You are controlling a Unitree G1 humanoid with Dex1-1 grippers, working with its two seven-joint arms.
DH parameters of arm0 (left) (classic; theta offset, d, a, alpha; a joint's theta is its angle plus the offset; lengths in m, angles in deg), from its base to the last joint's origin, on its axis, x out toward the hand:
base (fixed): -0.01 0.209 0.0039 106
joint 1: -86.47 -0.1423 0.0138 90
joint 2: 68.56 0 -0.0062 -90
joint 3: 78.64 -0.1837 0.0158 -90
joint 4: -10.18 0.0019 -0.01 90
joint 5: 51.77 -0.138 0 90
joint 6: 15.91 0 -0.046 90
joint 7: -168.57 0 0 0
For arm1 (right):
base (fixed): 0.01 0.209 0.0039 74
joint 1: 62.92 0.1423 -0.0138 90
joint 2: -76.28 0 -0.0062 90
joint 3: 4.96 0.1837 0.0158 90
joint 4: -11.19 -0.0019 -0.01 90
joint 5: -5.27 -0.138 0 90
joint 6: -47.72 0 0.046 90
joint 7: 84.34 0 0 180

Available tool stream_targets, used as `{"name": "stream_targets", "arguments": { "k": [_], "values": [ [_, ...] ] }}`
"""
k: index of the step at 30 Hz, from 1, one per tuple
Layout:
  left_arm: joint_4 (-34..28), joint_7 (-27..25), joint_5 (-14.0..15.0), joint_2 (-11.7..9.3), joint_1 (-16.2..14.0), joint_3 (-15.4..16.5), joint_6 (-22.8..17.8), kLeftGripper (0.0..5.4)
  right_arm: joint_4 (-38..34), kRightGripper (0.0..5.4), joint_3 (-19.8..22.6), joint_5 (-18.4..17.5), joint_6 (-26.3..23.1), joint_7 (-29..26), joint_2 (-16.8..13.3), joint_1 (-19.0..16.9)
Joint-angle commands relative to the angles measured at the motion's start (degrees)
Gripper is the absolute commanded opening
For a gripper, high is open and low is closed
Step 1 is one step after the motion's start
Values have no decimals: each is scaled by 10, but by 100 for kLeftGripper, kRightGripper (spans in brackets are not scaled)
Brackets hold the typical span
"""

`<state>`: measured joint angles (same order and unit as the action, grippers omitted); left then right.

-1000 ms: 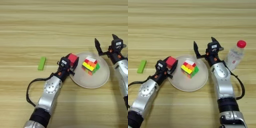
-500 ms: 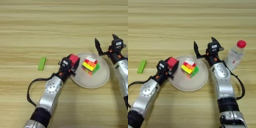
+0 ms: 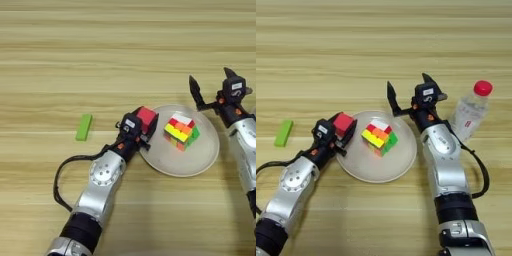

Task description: Move the objects on the table

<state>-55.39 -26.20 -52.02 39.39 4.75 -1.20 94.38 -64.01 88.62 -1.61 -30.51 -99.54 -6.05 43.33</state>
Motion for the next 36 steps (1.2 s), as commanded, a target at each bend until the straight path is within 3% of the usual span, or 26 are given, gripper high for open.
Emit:
{"name": "stream_targets", "arguments": {
  "k": [1,28,36],
  "values": [
    [16,9,-19,-5,10,1,-16,285,4,540,1,1,-1,5,2,9],
    [10,15,-23,-8,12,14,-11,536,6,540,1,3,1,7,4,6],
    [-27,15,-13,-7,5,21,1,538,7,540,0,3,2,6,5,6]
  ]
}}
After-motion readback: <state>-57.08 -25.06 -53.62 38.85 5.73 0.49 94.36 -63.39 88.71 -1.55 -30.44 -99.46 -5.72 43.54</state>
